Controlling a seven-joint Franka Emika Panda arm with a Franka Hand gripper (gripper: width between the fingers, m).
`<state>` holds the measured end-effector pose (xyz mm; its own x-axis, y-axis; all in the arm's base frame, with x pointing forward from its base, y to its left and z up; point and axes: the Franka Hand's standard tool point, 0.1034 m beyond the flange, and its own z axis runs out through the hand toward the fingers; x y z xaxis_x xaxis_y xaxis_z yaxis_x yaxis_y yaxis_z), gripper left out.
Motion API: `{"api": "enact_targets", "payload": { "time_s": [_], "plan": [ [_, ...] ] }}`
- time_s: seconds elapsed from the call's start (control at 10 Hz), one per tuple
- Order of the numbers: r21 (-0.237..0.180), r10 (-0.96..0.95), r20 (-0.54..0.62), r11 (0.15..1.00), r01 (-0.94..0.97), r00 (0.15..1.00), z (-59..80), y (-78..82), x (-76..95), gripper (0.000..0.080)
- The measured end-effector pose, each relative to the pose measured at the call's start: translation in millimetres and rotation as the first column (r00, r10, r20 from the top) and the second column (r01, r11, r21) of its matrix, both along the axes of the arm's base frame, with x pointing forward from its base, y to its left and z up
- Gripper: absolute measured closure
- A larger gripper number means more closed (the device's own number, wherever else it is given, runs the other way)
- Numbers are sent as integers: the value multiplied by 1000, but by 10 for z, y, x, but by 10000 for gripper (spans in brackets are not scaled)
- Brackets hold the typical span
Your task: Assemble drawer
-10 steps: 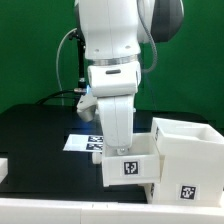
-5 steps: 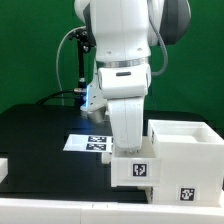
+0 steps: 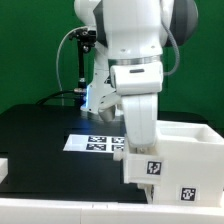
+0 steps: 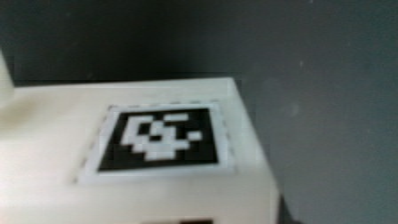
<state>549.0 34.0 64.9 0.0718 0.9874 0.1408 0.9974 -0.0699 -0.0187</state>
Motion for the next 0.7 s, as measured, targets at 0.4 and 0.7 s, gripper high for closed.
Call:
{"api": "enact_targets", "payload": {
  "time_s": [0.4,0.7],
  "plan": [
    [0,-7,-2,1000,7,1000,-40,-50,-46,580],
    [-25,-5,-9,1000,5,1000,218,-172,-4,245]
  ]
}}
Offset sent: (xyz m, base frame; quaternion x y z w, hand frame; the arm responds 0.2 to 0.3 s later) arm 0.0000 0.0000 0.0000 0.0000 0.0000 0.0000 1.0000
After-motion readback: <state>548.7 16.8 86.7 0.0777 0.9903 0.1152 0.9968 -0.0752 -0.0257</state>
